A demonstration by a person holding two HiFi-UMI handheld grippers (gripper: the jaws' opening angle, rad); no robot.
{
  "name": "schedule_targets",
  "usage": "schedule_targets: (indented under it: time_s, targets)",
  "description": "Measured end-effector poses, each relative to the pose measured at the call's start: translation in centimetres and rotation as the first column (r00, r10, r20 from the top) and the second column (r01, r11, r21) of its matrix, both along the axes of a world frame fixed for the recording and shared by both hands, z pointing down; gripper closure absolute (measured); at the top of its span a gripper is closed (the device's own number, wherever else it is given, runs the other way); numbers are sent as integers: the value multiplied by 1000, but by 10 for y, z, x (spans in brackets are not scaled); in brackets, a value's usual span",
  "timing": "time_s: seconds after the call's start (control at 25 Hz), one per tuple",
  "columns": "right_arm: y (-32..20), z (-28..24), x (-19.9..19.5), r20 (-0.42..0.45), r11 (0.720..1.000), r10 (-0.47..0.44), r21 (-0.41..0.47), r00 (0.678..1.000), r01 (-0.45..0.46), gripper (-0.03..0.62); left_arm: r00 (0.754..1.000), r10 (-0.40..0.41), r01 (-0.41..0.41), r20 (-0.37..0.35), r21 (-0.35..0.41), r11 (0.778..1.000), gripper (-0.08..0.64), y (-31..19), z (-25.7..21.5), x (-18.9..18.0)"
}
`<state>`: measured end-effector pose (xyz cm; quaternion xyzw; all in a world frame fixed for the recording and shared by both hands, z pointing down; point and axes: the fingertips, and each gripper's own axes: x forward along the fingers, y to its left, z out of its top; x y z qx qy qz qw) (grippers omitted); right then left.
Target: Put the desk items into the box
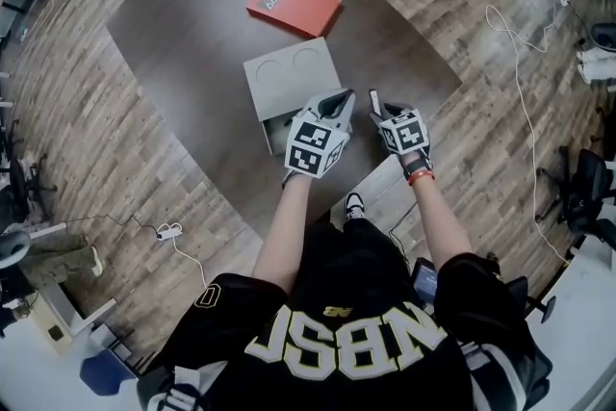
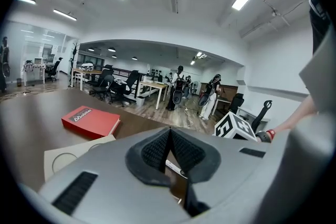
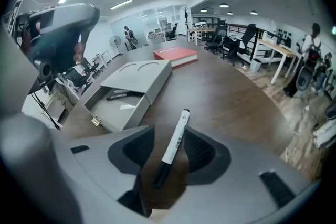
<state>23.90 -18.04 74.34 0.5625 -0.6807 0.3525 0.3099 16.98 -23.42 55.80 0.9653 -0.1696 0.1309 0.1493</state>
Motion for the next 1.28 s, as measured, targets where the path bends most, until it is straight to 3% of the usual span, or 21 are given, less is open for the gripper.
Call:
schedule_targets:
  time_s: [0.56, 0.76, 1.28]
  targets:
    - [-2, 32, 13, -29, 992, 114, -59, 993, -115, 436, 999, -21, 22, 24, -52, 998, 546, -5, 23, -4]
    - [-1, 35, 19, -76, 992, 109, -52, 991, -114, 512, 999, -41, 42, 20, -71, 997, 546, -8, 23, -9]
    - [-1, 32, 21, -101, 998, 48, -45, 994, -53, 517, 998, -58, 59, 28, -66, 996, 546, -8, 21, -14]
